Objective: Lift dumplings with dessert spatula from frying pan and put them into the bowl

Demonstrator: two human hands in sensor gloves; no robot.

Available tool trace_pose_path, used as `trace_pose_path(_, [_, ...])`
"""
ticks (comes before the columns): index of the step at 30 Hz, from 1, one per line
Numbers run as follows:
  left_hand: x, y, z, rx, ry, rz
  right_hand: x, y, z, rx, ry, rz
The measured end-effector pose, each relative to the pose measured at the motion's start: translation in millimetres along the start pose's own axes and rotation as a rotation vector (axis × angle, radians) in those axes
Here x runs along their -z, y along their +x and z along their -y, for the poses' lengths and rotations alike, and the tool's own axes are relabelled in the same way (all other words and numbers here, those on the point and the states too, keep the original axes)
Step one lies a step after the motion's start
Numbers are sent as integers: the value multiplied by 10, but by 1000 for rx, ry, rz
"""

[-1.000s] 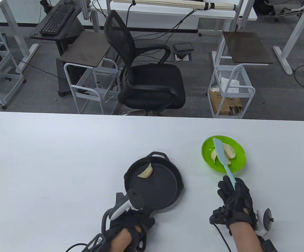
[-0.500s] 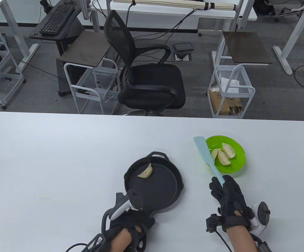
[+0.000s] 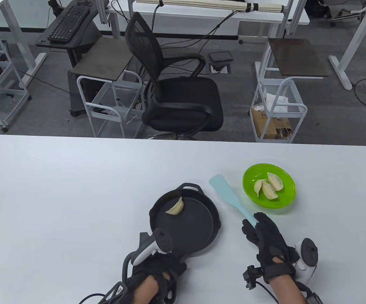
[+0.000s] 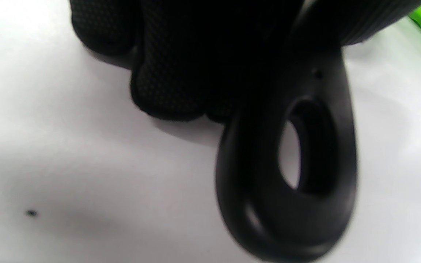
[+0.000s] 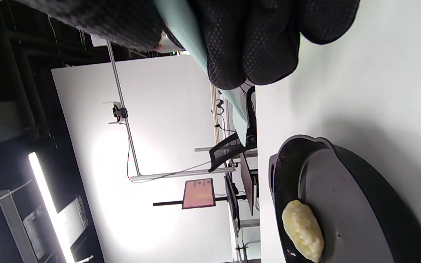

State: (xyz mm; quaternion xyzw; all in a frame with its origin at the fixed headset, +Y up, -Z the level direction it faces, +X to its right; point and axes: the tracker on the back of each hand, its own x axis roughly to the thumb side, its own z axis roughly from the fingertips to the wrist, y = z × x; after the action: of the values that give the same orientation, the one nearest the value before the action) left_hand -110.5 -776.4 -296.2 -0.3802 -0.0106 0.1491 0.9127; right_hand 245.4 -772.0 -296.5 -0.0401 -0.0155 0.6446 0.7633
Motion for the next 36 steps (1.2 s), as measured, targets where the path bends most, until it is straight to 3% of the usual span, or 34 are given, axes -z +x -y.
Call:
trace_pose_path(24, [0,0,0,0,0,0,-12,-104,-314,-257,232,-8])
trace_pose_path(36, [10,10,-2,8,3,8,34,-391,-597,-133,349,-162])
